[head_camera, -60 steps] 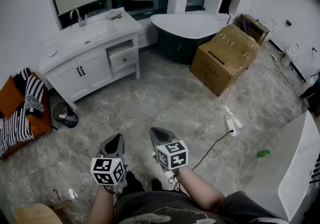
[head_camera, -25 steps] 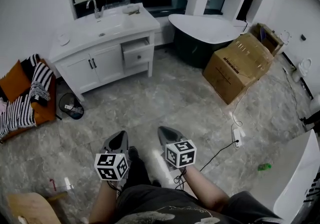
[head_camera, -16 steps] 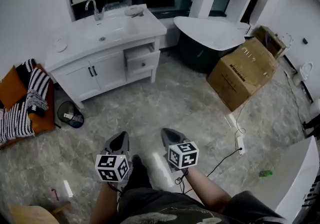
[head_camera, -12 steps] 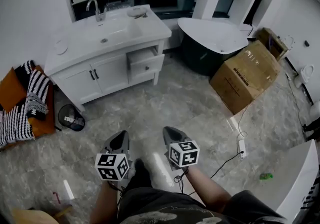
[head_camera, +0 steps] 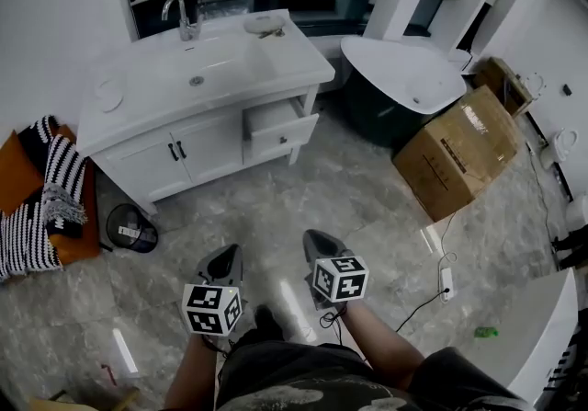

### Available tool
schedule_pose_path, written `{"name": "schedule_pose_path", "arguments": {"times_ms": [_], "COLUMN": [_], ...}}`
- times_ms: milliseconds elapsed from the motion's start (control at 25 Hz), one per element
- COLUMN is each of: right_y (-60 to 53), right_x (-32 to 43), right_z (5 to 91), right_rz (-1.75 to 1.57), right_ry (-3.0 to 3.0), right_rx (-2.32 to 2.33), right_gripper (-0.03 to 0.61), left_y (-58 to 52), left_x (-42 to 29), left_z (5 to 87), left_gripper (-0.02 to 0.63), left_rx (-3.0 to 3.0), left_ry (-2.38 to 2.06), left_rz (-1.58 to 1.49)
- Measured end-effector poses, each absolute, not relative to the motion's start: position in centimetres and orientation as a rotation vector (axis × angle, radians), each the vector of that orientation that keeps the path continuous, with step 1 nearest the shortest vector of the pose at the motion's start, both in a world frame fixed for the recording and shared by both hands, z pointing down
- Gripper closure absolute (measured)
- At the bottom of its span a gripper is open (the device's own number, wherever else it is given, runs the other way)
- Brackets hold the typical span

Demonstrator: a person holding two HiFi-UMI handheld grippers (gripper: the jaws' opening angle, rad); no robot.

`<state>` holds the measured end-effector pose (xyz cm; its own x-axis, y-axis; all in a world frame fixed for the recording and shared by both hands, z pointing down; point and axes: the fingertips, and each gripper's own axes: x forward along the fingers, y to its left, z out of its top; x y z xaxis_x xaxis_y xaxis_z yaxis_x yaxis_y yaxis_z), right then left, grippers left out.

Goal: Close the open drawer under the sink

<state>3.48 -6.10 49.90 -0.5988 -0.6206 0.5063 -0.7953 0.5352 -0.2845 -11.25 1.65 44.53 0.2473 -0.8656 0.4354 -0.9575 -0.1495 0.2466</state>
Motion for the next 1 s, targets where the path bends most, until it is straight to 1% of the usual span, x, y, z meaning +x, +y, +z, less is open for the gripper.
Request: {"name": "schedule_pose_path", "arguments": {"times_ms": [80, 240, 600, 1000], "right_y": [-6.9, -8.3, -13.0, -25.3], "right_x": [2.9, 2.4, 2.1, 1.9], "right_z": [50.6, 51.5, 52.9, 57.2], "right_rz": [0.742, 0.808, 0.732, 0.732], "right_ry": [-2.416, -2.382, -2.366, -2.366], "right_rx": [1.189, 1.247, 1.264, 1.301], "right_gripper": [0.551, 0.551, 0.551, 0.550], "left_y": [0.3, -2.3, -7.2, -15.0], "left_x": [-11.7, -13.8, -15.0, -15.8], "left_z": [44.3, 44.4, 46.4, 50.5], "left_gripper": [0.598, 0.598, 0.598, 0.598], "left_rx": [2.106, 2.076, 2.053, 1.991], "left_ry": [-1.642, -1.640, -1.616, -1.650], "left_rz": [0.273, 0.203, 0.213, 0.264]}}
